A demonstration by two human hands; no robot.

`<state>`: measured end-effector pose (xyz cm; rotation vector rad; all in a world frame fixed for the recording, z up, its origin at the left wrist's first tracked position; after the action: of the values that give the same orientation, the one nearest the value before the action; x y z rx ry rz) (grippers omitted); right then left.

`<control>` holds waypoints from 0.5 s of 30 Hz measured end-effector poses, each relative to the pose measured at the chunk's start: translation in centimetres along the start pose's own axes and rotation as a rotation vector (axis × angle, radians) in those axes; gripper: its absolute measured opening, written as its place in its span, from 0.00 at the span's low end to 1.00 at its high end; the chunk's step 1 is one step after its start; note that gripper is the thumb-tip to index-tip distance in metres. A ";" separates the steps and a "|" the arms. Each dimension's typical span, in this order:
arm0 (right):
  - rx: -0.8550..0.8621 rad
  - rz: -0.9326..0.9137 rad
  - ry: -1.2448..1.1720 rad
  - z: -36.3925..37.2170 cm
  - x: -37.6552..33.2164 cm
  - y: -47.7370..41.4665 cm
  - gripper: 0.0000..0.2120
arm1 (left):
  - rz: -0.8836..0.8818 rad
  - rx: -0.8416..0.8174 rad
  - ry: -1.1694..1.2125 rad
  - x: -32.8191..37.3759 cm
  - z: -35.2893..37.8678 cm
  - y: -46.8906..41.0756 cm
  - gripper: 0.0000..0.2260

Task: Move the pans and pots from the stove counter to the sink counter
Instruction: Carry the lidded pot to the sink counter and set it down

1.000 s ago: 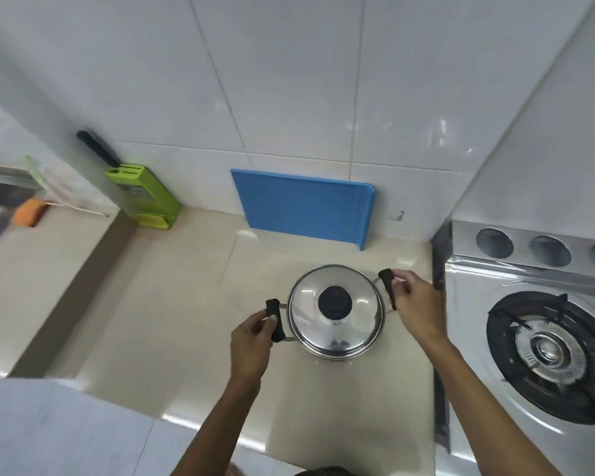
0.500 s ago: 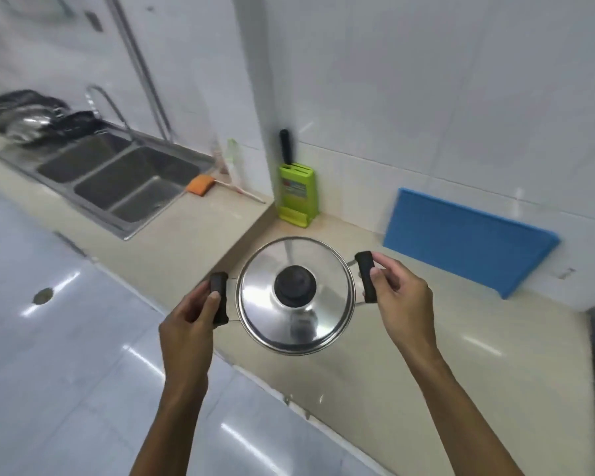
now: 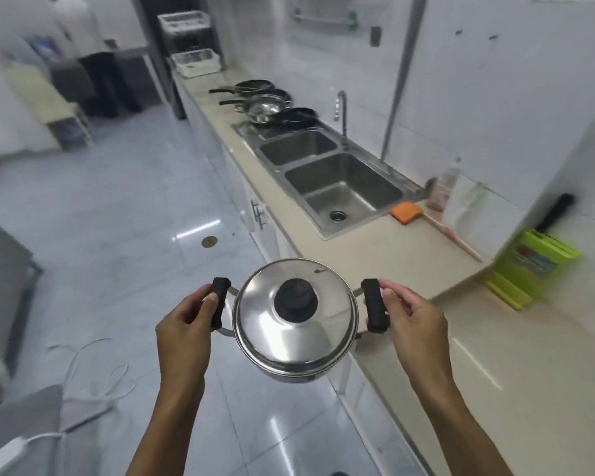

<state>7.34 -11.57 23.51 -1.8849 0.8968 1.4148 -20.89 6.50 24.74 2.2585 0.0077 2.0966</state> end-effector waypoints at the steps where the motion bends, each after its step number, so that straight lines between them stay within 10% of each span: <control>1: -0.035 -0.008 -0.007 2.3 -0.6 -1.1 0.13 | -0.006 0.022 0.005 -0.2 -1.0 -1.8 0.10; 15: -0.143 -0.020 -0.033 32.2 -6.7 -23.7 0.10 | -0.020 0.093 0.003 1.4 -4.1 -36.5 0.10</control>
<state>7.26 28.96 23.88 -1.9633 0.7772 1.5294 -23.53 43.16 24.66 2.2958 0.1296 2.1322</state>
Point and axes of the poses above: each hand's wrist, its own y-axis away from the middle knuckle, its own z-axis out of the palm, x = y × z, the point moved 5 cm from there along -y, towards the middle knuckle, and after that the axes turned 3 degrees about y, right-handed, at the moved point
